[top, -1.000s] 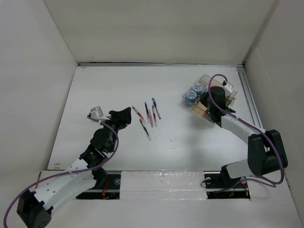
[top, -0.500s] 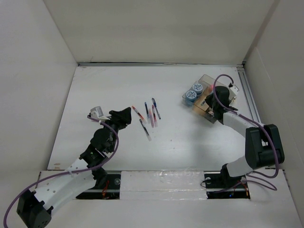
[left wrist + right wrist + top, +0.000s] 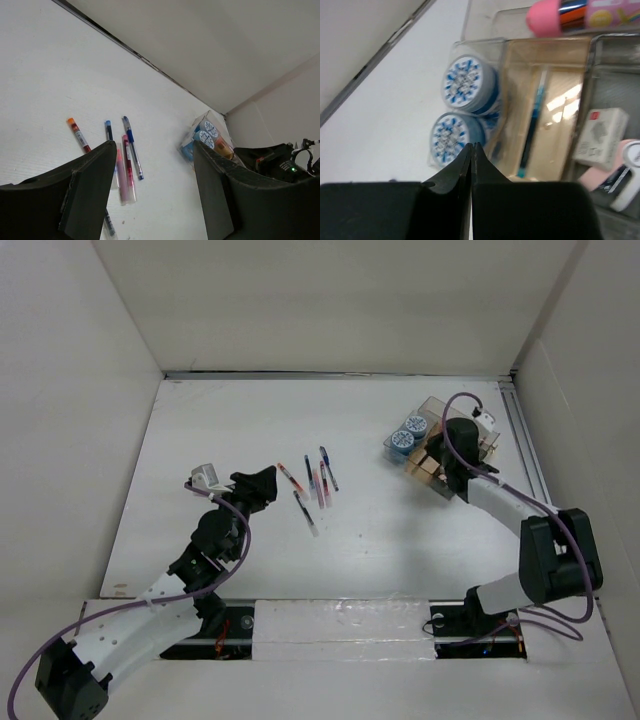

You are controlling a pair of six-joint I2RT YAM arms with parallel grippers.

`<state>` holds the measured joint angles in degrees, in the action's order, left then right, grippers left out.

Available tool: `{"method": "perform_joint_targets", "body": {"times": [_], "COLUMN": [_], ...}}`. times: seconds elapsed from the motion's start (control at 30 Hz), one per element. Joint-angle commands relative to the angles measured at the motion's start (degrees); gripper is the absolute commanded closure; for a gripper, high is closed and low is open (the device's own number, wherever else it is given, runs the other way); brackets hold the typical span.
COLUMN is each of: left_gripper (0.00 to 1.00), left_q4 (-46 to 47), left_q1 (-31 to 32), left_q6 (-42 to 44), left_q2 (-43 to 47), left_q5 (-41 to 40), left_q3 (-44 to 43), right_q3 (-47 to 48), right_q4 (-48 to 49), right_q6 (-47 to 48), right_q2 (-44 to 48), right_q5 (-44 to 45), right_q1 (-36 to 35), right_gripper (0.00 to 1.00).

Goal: Organize the desk

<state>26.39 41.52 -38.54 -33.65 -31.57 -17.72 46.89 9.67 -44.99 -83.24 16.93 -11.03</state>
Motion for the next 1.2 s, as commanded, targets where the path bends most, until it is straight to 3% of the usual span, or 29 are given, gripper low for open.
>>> {"method": "perform_joint_targets", "body": {"times": [0.0, 0.13, 0.23, 0.33, 0.43, 0.6, 1.0, 1.17], "left_gripper": [0.41, 0.42, 0.42, 0.42, 0.42, 0.42, 0.41, 0.41], "left_q4": [2.1, 2.3, 1.7, 2.4, 2.0, 1.6, 2.3, 2.1], "left_q1": [-0.2, -0.2, -0.2, -0.2, -0.2, -0.2, -0.2, -0.2], "left_q6": [0.5, 0.4, 0.2, 0.6, 0.6, 0.6, 0.5, 0.6], "left_q2": [0.2, 1.3, 2.9, 3.9, 3.5, 2.4, 1.7, 1.8], "left_q5": [-0.7, -1.2, -2.1, -2.2, -1.7, -1.2, -1.0, -1.3], "left_q3": [-2.1, -1.4, -1.4, -0.7, -1.1, -1.6, -1.4, -1.6], "right_q3": [1.9, 6.5, 12.1, 23.1, 26.7, 34.4, 30.6, 32.6], "right_q4": [4.1, 1.6, -0.3, -7.3, -12.2, -18.5, -16.3, -19.0], "right_q6": [5.6, 10.6, 14.0, 17.6, 18.7, 19.3, 19.2, 18.5], "right_q2": [1.8, -5.2, -11.0, -21.3, -25.7, -32.1, -30.4, -32.9], "right_q5": [-2.6, -5.2, -7.6, -5.2, -2.1, 2.3, 3.9, 3.9], "right_q1": [-5.2, -14.9, -21.7, -29.5, -31.2, -32.3, -32.3, -31.2], "right_gripper": [1.00, 1.00, 0.86, 0.64, 0.61, 0.60, 0.63, 0.71]}}
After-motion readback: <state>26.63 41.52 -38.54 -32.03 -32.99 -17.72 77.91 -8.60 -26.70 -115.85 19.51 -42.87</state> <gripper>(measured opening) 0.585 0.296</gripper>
